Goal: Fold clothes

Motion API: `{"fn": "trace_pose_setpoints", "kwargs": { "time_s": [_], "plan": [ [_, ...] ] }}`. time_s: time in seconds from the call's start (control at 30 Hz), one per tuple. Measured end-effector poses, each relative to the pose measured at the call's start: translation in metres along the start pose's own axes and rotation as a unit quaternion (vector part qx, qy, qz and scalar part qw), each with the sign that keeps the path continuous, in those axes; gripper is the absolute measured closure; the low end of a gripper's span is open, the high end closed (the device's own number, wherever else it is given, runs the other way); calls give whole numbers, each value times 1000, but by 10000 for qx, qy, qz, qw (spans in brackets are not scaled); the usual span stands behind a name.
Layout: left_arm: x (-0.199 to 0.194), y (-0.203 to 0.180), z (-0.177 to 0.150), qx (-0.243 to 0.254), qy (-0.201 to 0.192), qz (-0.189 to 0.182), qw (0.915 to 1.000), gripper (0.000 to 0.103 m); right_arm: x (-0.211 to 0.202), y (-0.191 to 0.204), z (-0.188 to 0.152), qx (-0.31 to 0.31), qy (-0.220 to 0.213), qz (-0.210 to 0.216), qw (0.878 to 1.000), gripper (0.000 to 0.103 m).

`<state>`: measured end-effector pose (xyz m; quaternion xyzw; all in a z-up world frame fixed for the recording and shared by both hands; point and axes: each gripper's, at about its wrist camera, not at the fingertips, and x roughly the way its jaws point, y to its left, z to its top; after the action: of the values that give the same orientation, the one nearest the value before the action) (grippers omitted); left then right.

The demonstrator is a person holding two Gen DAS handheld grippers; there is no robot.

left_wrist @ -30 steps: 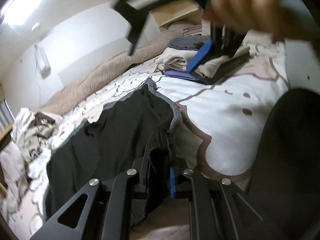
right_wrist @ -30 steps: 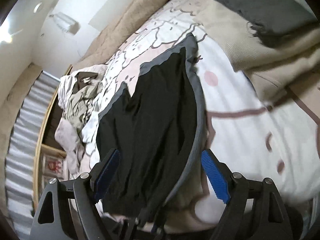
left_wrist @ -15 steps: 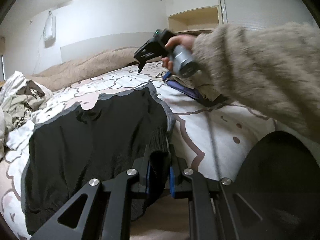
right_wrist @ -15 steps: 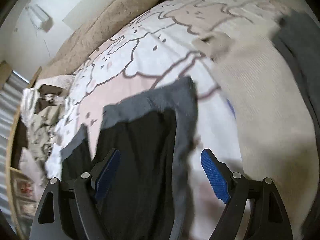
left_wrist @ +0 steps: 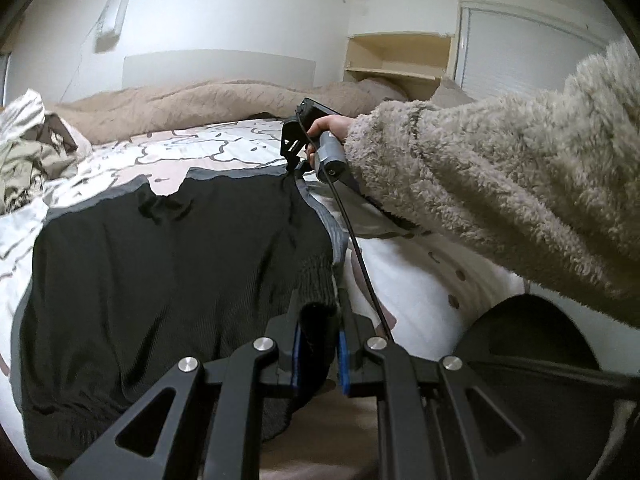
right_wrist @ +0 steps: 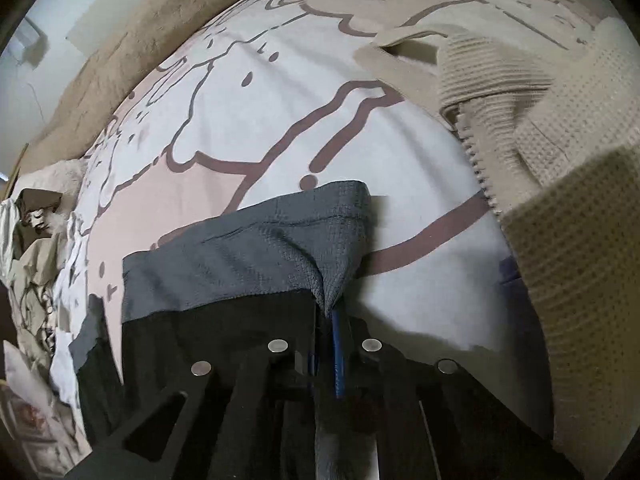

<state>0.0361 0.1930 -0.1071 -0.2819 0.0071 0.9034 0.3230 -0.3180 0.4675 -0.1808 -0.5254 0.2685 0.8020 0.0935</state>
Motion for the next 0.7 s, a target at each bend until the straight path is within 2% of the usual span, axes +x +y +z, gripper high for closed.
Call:
{"fn": "trace_pose_setpoints", "kwargs": {
  "time_s": [0.2, 0.3, 0.43, 0.53, 0.7],
  "plan": [
    [-33, 21, 11, -745, -451, -330, 9957, 89, -53, 35, 10, -121, -457, 196, 9987, 96],
    [-59, 40, 16, -1271, -733, -310, 9887, 89, -85, 84, 15, -539, -690, 339, 9956, 96],
    [-94, 68, 20, -1831, -992, -110, 9780, 89, -111, 164, 11, -1144, -934, 459, 9880, 96],
    [-110, 82, 18, -2017, -976, 154, 9745, 89, -115, 229, 0, -1635, -1013, 425, 9804, 96],
    [-116, 108, 1, -2491, -435, 435, 9665, 89, -87, 325, -39, -2339, -841, 386, 9678, 96]
  ]
}}
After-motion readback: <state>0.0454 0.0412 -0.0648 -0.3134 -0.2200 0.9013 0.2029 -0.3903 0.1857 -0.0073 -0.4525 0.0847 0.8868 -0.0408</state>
